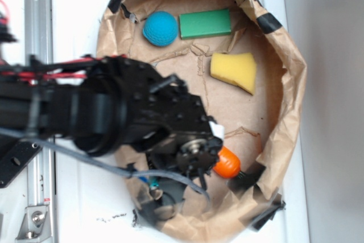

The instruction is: Grab the blue cloth.

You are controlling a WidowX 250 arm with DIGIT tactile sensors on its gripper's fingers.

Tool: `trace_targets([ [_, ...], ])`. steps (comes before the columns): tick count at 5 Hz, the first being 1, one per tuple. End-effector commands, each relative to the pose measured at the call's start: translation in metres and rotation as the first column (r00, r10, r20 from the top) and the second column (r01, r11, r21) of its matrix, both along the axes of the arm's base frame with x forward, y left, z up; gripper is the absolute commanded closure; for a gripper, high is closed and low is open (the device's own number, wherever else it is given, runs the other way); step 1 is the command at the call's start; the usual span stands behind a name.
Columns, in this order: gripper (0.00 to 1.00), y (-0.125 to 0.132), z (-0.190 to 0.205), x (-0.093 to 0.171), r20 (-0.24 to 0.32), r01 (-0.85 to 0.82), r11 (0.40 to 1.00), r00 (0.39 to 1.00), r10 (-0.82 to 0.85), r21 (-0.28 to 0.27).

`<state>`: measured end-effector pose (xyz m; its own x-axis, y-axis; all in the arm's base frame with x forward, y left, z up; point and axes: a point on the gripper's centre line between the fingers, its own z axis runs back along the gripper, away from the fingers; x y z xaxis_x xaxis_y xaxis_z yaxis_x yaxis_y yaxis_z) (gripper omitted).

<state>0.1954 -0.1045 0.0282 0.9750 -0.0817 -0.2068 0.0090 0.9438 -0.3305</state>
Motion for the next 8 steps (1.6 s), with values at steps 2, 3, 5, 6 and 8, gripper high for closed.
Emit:
trace_targets([
  [2, 1.0, 0.017, 0.103, 0.003, 0.129, -0.058, 0.974, 0.991, 0.03, 0.218],
  [3, 1.0, 0.01, 0.13, 0.006, 0.144, -0.079, 0.963, 0.989, 0.043, 0.258],
  [5, 1.0, 0.034, 0.151, 0.006, 0.22, -0.124, 0.934, 0.974, 0.05, 0.335],
  [6, 1.0, 0.047, 0.164, 0.008, 0.292, -0.117, 0.917, 0.956, 0.0, 0.382],
  [8, 1.0, 0.088, 0.156, 0.025, 0.274, -0.061, 0.916, 0.96, -0.055, 0.396],
])
